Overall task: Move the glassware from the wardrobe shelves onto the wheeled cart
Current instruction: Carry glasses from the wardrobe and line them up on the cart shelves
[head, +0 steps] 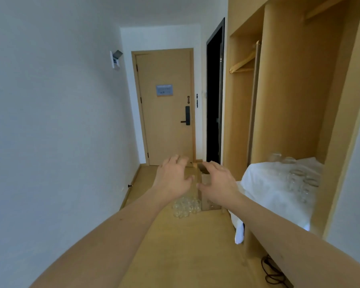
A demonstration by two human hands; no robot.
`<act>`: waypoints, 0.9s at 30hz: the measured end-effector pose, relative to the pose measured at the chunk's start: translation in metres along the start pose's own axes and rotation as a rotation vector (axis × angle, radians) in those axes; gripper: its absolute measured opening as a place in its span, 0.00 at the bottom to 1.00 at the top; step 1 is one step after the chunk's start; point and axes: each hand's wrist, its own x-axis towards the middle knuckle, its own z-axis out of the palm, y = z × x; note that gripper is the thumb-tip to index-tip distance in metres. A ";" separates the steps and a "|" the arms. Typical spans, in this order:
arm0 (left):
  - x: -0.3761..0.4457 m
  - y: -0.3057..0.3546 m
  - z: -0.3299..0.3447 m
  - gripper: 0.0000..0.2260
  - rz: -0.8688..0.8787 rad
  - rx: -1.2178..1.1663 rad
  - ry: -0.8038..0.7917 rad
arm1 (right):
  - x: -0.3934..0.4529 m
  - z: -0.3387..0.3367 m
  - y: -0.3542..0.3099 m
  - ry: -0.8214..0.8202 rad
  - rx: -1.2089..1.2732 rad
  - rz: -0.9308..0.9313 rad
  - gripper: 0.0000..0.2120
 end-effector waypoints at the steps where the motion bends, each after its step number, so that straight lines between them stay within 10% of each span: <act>1: 0.011 -0.004 0.005 0.29 0.013 0.002 -0.008 | 0.009 0.003 0.004 0.003 -0.006 0.014 0.36; 27: 0.259 -0.070 0.127 0.29 0.585 -0.264 -0.207 | 0.144 0.068 0.051 0.263 -0.269 0.675 0.35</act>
